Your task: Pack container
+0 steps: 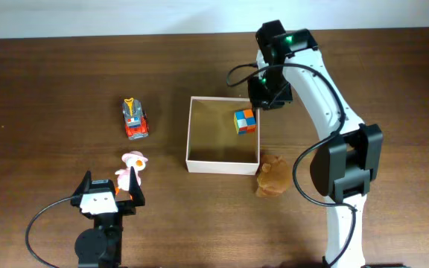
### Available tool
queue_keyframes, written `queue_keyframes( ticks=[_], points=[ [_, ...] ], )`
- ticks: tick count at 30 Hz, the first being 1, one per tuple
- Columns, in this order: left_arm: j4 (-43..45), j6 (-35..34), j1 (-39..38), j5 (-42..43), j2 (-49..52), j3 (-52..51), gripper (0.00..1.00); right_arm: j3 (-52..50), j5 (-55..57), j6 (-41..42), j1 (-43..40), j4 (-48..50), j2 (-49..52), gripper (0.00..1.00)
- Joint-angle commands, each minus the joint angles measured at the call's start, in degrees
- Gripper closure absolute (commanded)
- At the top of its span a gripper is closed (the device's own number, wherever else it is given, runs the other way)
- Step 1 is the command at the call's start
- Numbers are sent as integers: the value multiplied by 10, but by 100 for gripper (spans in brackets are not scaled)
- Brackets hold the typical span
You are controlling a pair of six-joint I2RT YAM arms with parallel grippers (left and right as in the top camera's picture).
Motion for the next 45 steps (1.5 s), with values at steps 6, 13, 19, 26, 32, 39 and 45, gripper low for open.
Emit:
queue_keyframes(
  ticks=[6, 13, 19, 26, 32, 39, 45],
  points=[
    [2, 9, 3, 6, -5, -4, 1, -10, 12, -7, 2, 15, -12, 79],
    [2, 9, 3, 6, -5, -4, 1, -10, 12, -7, 2, 15, -11, 80],
    [2, 9, 3, 6, -5, -4, 1, -10, 14, -8, 2, 17, -6, 80],
    [2, 9, 3, 6, -5, -4, 1, -10, 14, -8, 2, 21, 7, 84],
    [2, 9, 3, 6, -5, -4, 1, -10, 14, -7, 2, 25, 7, 95],
    [2, 9, 3, 6, -5, -4, 1, -10, 14, -7, 2, 31, 8, 95],
    [2, 9, 3, 6, -5, -4, 1, -10, 14, -7, 2, 30, 8, 59]
  ],
)
